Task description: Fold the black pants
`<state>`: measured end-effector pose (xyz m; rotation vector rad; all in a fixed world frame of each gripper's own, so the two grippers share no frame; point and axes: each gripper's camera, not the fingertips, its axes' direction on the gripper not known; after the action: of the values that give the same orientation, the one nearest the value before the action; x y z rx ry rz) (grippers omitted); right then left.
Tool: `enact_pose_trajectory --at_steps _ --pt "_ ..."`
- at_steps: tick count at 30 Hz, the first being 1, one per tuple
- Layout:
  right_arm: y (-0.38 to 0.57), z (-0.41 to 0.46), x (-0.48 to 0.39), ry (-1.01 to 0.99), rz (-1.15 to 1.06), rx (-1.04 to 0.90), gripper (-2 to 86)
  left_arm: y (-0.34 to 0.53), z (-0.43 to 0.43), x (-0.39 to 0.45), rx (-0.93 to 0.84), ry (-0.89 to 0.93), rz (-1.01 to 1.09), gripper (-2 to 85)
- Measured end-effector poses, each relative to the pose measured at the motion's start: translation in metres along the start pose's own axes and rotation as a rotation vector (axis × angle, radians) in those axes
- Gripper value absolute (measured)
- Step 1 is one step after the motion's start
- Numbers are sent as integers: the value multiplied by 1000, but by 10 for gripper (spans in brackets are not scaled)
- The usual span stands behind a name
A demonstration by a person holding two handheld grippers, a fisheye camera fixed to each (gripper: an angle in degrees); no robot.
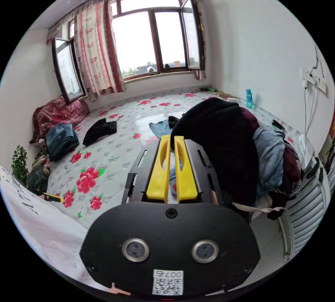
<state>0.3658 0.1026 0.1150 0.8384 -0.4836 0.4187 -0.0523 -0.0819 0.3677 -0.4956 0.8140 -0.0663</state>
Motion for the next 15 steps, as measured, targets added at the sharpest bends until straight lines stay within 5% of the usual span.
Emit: enact_pose_trajectory --at_steps 9,12,15 --pt "6 37 -224 -962 -519 -211 0 25 -50 14 222 91 103 -10" --pt "35 48 -316 -1174 -717 -373 1 55 -65 -14 282 56 -10 -9" --pt "61 42 -374 -1131 -923 -449 3 92 -79 -51 316 41 -168 -9"
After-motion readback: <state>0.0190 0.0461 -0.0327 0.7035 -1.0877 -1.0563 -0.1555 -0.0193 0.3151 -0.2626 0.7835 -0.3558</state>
